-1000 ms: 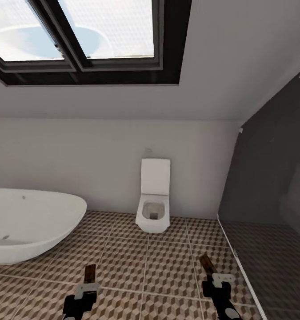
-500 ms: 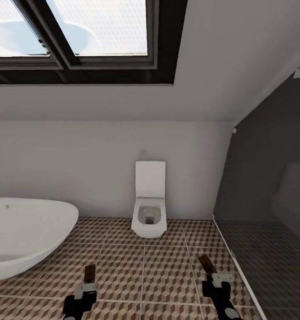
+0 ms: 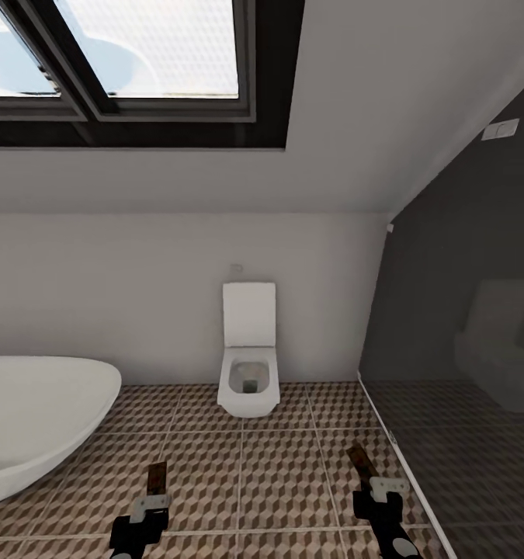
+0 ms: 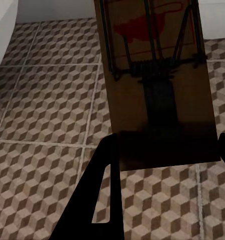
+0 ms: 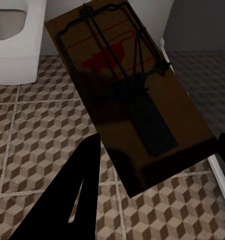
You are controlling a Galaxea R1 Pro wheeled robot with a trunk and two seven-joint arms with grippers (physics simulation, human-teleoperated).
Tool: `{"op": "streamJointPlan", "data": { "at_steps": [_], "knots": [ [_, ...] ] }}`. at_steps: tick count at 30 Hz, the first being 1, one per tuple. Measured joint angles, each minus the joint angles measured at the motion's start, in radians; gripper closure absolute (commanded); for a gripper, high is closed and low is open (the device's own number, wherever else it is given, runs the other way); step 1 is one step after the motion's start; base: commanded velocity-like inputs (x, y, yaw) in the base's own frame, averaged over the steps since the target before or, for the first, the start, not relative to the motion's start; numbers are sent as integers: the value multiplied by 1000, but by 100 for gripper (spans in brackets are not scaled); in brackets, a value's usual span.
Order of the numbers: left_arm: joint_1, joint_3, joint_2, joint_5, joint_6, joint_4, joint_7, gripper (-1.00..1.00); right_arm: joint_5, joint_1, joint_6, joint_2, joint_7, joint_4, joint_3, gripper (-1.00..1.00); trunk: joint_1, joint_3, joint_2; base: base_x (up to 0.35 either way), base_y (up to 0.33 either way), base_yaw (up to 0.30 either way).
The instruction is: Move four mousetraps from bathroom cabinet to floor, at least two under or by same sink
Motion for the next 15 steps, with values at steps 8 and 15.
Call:
{"op": "streamJointPlan", "data": {
  "at_steps": [8,15],
  "knots": [
    [0,0,0,0,0,0,0,100,1,0,0,3,-1,0,0,100,0,0,0,0,0,47],
    [0,-1,0,0,0,0,0,100,1,0,0,3,-1,0,0,100,0,5,0,0,0,203]
  ]
}}
